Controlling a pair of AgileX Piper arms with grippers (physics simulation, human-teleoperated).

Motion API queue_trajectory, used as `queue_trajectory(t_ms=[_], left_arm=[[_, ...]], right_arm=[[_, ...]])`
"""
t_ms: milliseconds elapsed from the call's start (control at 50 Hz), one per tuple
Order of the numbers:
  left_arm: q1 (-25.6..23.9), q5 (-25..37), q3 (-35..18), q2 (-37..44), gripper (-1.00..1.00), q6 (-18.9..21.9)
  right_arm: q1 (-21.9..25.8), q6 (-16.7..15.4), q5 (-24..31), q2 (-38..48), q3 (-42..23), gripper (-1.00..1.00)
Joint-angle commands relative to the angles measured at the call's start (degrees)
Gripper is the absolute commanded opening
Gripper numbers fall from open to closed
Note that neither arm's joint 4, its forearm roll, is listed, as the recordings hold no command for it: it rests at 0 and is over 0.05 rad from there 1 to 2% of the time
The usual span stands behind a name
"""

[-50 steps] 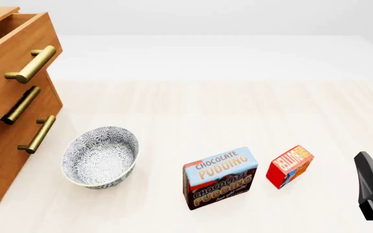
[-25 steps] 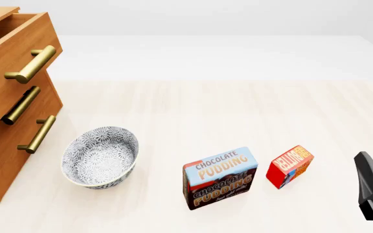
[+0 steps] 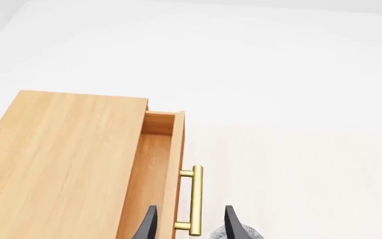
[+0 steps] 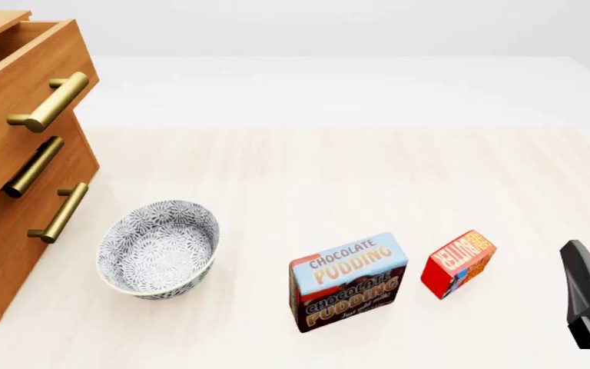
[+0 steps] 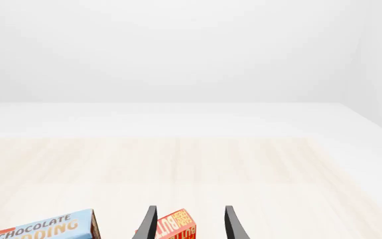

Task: Put the butter at the back in the top drawer of the cabinet and close it.

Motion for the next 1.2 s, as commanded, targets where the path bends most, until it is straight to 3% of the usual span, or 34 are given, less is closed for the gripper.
queue_trajectory(t_ms=[20, 1200], left_arm=[[0.89, -0.46, -0.89, 2.05, 1.0, 0.0], [1.34, -7.91, 1.08, 12.92, 1.0, -1.03]], right_arm=[[0.0, 0.0, 0.0, 0.0, 0.0, 1.0], [0.0, 0.0, 0.0, 0.0, 0.0, 1.0]])
